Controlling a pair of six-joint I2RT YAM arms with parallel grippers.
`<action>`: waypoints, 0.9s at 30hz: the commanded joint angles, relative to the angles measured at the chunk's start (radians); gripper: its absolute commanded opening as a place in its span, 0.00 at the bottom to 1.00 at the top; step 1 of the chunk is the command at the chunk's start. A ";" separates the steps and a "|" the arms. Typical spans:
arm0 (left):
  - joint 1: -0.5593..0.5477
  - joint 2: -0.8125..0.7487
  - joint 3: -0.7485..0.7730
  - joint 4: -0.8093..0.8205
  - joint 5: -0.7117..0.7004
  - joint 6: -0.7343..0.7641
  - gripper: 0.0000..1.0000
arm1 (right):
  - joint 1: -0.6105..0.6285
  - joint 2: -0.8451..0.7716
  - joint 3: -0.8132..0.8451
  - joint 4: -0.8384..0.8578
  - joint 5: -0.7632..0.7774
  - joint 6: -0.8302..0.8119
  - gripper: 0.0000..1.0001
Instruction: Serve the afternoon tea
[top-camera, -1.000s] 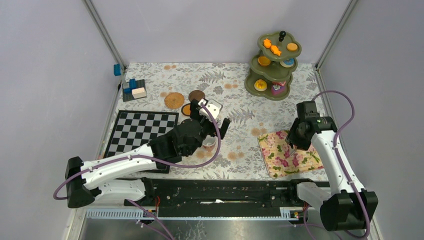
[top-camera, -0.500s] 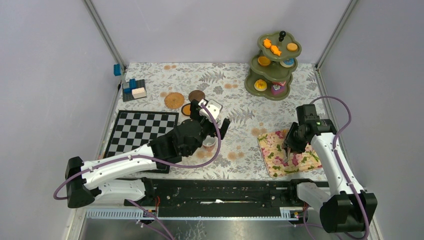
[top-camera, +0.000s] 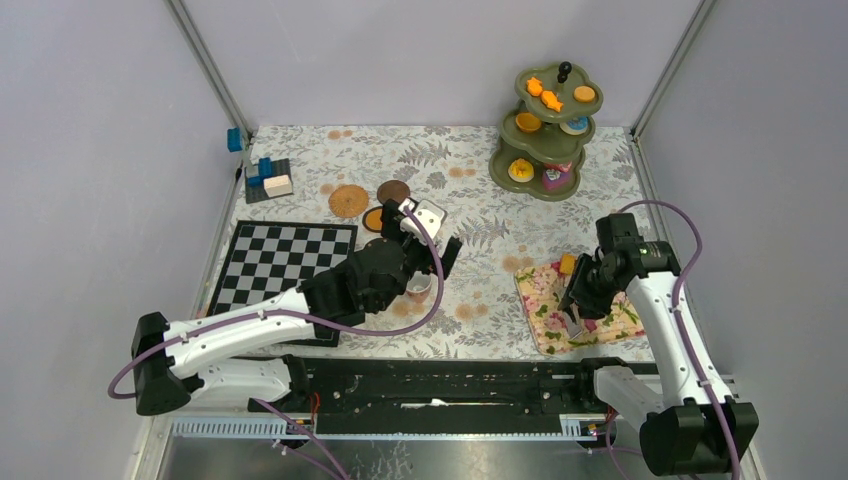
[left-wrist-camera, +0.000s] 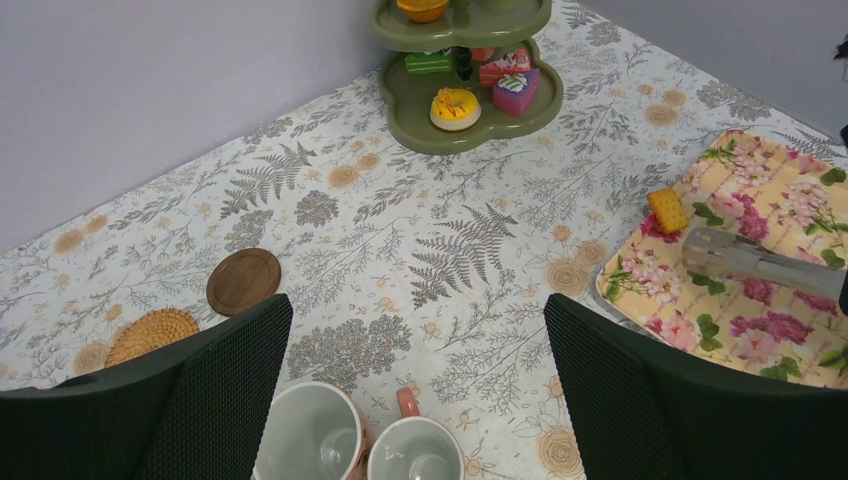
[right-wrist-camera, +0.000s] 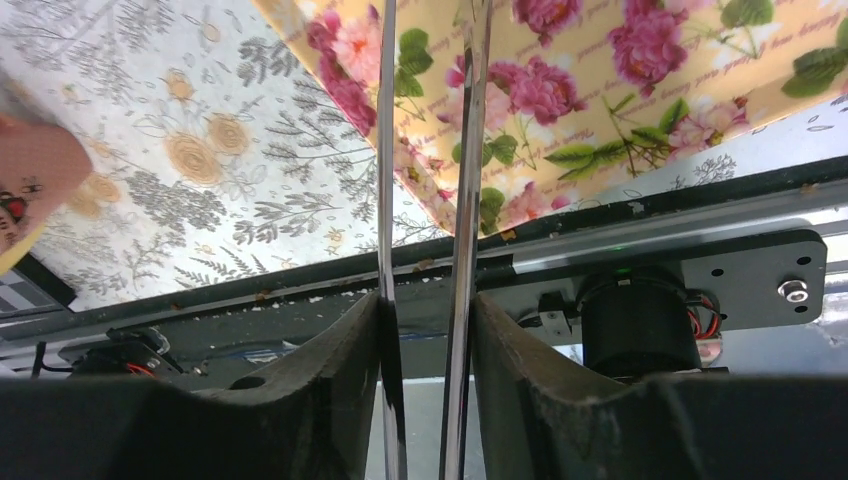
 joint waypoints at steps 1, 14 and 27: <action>0.005 0.007 0.010 0.037 -0.009 0.005 0.99 | -0.003 -0.011 0.098 -0.030 0.037 -0.021 0.44; 0.005 -0.009 0.003 0.042 -0.016 0.010 0.99 | -0.003 0.085 0.128 0.143 0.190 -0.092 0.58; 0.004 0.044 0.005 0.057 -0.060 0.012 0.99 | -0.002 0.030 0.108 0.119 0.125 -0.064 0.52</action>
